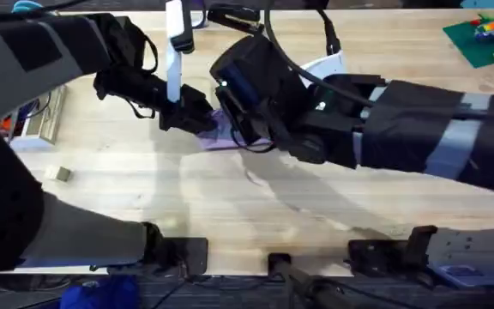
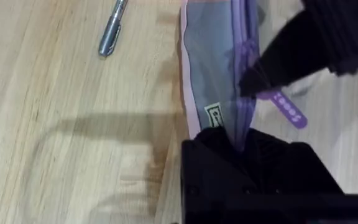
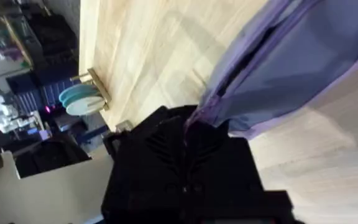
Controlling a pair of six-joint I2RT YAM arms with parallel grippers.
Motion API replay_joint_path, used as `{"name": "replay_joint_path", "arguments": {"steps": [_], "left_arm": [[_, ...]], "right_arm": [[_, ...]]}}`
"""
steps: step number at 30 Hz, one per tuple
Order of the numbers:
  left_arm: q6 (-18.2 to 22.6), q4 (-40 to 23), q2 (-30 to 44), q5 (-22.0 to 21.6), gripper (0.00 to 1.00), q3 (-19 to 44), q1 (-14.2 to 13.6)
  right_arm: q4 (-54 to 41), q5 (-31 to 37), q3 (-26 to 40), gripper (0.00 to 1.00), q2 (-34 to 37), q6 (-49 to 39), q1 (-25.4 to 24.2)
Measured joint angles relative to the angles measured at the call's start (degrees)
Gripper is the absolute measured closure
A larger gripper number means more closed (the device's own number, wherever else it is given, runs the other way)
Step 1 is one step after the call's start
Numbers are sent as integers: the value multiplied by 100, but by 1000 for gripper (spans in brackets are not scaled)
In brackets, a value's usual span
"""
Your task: Unzip the bag, pick up the pens from the table one at a time and place them inside, then zip the bag closed.
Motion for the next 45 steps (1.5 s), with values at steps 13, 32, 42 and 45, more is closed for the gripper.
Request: {"name": "replay_joint_path", "arguments": {"steps": [13, 32, 42, 45], "left_arm": [[2, -4, 0, -34, 958, 0, 0], [2, -20, 0, -83, 958, 0, 48], [1, -19, 0, -11, 958, 0, 38], [0, -4, 0, -17, 958, 0, 37]], "right_arm": [[371, -632, 0, 968, 418, 70, 160], [563, -665, 0, 920, 459, -26, 197], [339, -507, 15, 54, 9, -840, 196], [-83, -462, 15, 8, -338, -1040, 190]]}}
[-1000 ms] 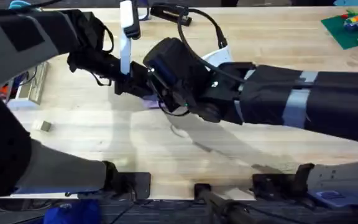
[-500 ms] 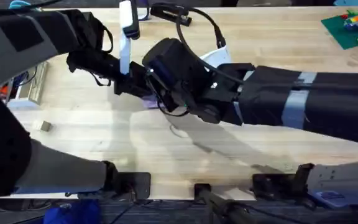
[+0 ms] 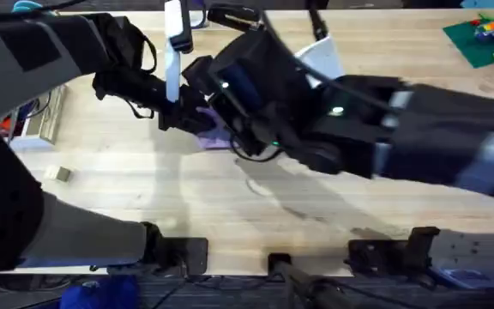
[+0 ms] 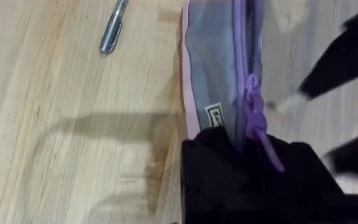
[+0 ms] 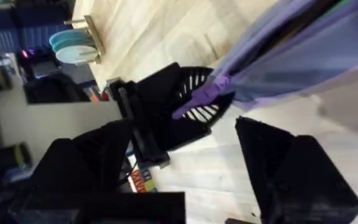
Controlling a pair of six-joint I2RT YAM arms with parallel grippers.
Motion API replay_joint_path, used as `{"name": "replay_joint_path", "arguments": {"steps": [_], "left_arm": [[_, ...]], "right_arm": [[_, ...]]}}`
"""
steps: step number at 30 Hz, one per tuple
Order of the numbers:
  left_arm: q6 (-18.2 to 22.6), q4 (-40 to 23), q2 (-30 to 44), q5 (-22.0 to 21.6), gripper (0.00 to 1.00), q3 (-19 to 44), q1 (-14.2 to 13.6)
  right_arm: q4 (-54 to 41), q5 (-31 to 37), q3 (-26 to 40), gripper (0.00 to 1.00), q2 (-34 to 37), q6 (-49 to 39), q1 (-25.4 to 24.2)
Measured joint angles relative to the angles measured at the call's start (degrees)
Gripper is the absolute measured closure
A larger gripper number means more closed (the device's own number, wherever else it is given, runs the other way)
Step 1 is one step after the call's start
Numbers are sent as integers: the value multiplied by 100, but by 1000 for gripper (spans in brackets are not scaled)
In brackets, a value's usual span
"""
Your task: Unzip the bag, pick up the pens from the table one at a time and place them inside, then zip the bag closed.
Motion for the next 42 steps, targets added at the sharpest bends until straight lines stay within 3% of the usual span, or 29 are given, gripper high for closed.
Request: {"name": "replay_joint_path", "arguments": {"steps": [13, 22, 24, 27, 28, 33, 42], "left_arm": [[0, 2, 0, 2, 958, 0, -2], [2, 2, 0, 2, 941, 0, -2], [10, 5, 0, 40, 822, 0, -2], [0, 10, 1, 254, 359, 0, -22], [-19, 9, 0, 433, 9, 0, -57], [-19, -14, 0, 494, 6, 0, -57], [-46, -327, -218, 353, 6, 0, -57]], "right_arm": [[-1266, 830, 4, 6, -878, -566, -65], [-1267, 1179, 4, 6, -1221, -2625, -363], [-1269, 1195, 4, 6, -1240, -3042, -394], [-1274, 1196, 4, 6, -1247, -3493, -431], [-1276, 1197, 4, 6, -1247, -3882, -495], [-1276, 1197, 4, 6, -1247, -4411, -615], [-1279, 1193, 4, 6, -1458, -6390, -684]]}}
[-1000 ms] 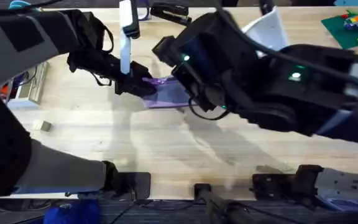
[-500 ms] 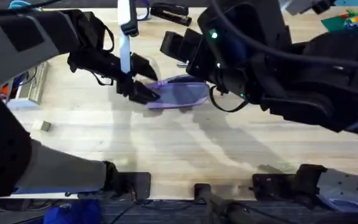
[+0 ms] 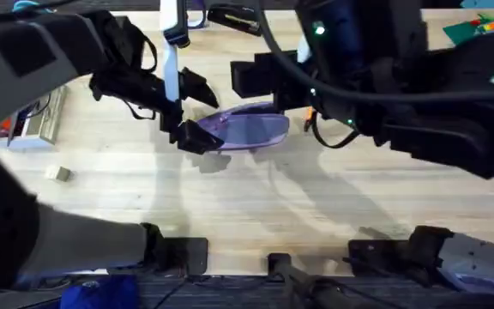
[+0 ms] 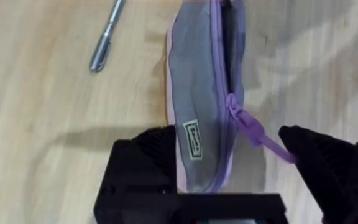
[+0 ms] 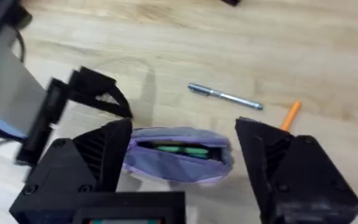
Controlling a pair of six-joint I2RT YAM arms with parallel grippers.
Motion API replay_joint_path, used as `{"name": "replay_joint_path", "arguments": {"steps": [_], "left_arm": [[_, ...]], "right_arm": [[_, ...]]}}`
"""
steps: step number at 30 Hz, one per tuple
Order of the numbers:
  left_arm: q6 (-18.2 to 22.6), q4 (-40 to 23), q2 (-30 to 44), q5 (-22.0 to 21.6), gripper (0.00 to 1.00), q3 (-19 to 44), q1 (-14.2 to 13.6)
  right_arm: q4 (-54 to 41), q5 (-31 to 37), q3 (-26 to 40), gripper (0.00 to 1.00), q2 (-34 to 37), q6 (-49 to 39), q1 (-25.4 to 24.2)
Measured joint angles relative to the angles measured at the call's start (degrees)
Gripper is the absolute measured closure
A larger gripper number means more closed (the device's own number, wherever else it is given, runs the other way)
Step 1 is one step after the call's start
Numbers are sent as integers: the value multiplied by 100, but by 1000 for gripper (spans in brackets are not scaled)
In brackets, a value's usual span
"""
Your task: Unzip the bag, pick up the pens from the table one at a time and place them inside, then zip the bag closed.
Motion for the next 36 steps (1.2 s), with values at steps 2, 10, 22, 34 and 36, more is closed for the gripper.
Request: {"name": "replay_joint_path", "arguments": {"steps": [2, 10, 22, 34, 36], "left_arm": [[-73, 1, -265, -145, 6, 2, 0], [-914, -89, -1600, -569, 6, 17, 0], [-2250, -469, -3375, -1790, 7, 17, 2], [-2839, -1260, -3848, -2463, 7, 17, 0], [-2870, -1262, -3848, -2463, 6, 17, 0]], "right_arm": [[1, 0, 0, 6, -44, -322, 0], [-12, 0, 0, 6, -61, -1050, 0], [-12, 0, 0, 5, -60, -2406, -2], [-899, -714, 0, 5, -60, -3719, -2], [-899, -795, 0, 5, -60, -3803, -2]]}}
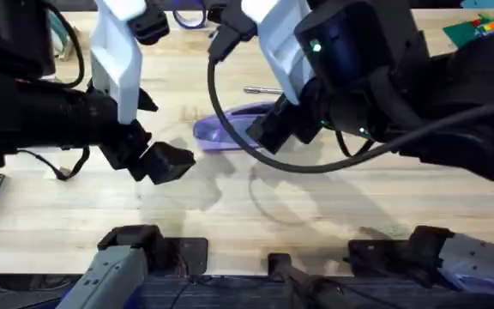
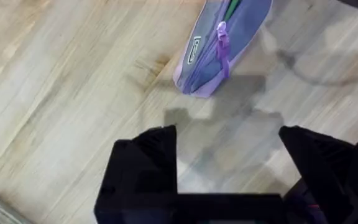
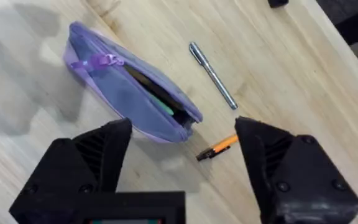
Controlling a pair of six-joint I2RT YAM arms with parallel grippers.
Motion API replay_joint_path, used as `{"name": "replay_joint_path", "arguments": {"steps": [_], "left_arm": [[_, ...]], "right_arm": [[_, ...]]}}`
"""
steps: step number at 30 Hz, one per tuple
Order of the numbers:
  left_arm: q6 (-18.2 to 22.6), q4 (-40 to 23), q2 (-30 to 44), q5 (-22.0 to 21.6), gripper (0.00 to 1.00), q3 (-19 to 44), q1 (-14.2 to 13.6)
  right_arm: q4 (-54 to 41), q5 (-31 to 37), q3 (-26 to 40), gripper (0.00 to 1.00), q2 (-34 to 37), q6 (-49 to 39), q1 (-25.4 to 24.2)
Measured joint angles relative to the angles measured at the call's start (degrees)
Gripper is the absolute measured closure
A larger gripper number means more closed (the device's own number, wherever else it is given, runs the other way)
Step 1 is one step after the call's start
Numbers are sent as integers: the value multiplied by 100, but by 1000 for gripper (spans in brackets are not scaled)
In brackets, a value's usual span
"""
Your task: Unzip the bag, pick up the pens from the table one at a time and place them inside, then zip the bag closed.
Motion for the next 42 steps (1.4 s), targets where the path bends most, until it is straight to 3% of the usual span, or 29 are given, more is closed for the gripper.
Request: {"name": "replay_joint_path", "arguments": {"steps": [18, 26, 29, 37, 42], "left_arm": [[-8, 0, 0, 0, 8, 0, 0], [-8, 0, 0, 0, 6, 0, 0], [-8, 0, 0, 0, 7, 0, 0], [-8, 2, 0, 0, 7, 0, 0], [-8, 0, 0, 0, 7, 0, 0]], "right_arm": [[-33, -88, 0, 5, -1, -1056, 0], [-606, -111, 3, 9, 0, -1617, -5], [-939, -404, 90, 10, 0, -1856, -165], [-1762, -1665, 1133, 10, 214, -2189, -1342], [-2906, -2139, 2094, 9, 854, -2799, -1557]]}}
